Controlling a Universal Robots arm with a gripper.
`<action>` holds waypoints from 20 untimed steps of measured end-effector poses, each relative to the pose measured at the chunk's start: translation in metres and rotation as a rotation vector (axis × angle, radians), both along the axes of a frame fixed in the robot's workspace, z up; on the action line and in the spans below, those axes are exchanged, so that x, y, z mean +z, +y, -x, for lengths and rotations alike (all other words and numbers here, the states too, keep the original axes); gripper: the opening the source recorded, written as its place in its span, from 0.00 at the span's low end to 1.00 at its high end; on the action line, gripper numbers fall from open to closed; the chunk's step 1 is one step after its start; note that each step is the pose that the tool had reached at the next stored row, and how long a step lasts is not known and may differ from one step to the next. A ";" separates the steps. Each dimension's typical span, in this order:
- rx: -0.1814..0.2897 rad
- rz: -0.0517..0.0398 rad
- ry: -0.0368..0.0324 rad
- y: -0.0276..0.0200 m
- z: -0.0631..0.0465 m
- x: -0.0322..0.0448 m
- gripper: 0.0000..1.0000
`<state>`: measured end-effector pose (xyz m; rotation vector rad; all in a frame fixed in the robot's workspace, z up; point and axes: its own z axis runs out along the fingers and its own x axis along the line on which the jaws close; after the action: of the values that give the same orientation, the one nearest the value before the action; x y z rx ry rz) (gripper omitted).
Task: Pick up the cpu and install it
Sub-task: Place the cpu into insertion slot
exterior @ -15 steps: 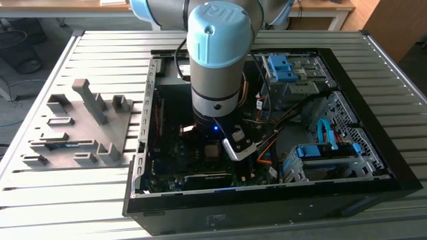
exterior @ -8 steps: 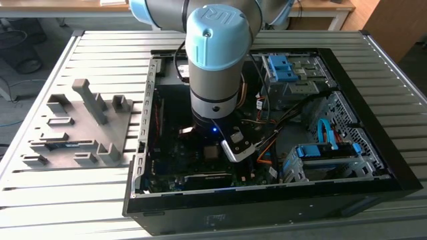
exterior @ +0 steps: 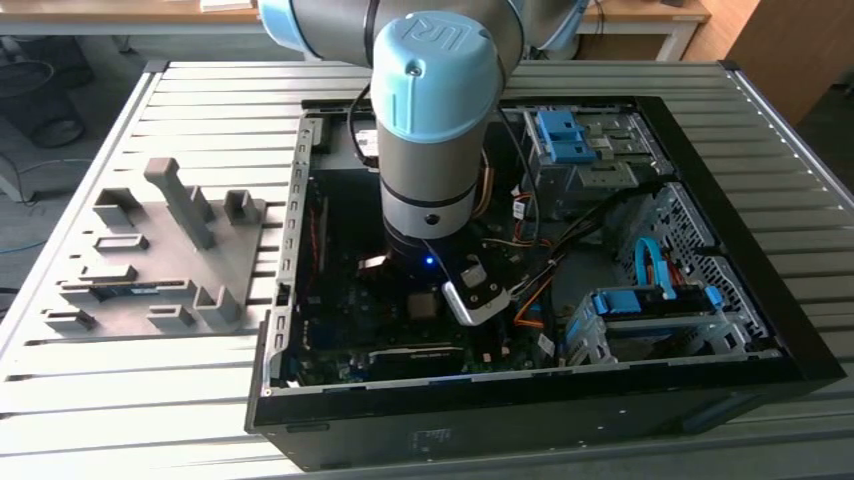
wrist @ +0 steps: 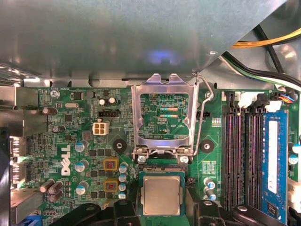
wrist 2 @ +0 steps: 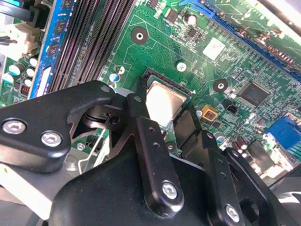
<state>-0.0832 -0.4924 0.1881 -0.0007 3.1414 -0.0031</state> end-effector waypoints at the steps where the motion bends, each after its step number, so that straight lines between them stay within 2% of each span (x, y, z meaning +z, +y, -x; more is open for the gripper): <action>1: 0.000 -0.0001 -0.0001 0.0000 0.000 -0.0001 0.47; 6: 0.000 -0.0005 -0.0002 0.0001 0.000 -0.0003 0.48; 7: 0.000 -0.0005 -0.0002 0.0001 0.000 -0.0003 0.54; 20: 0.000 -0.0001 0.0001 0.0000 -0.005 -0.0004 0.54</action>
<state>-0.0787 -0.4923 0.1876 -0.0006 3.1415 -0.0029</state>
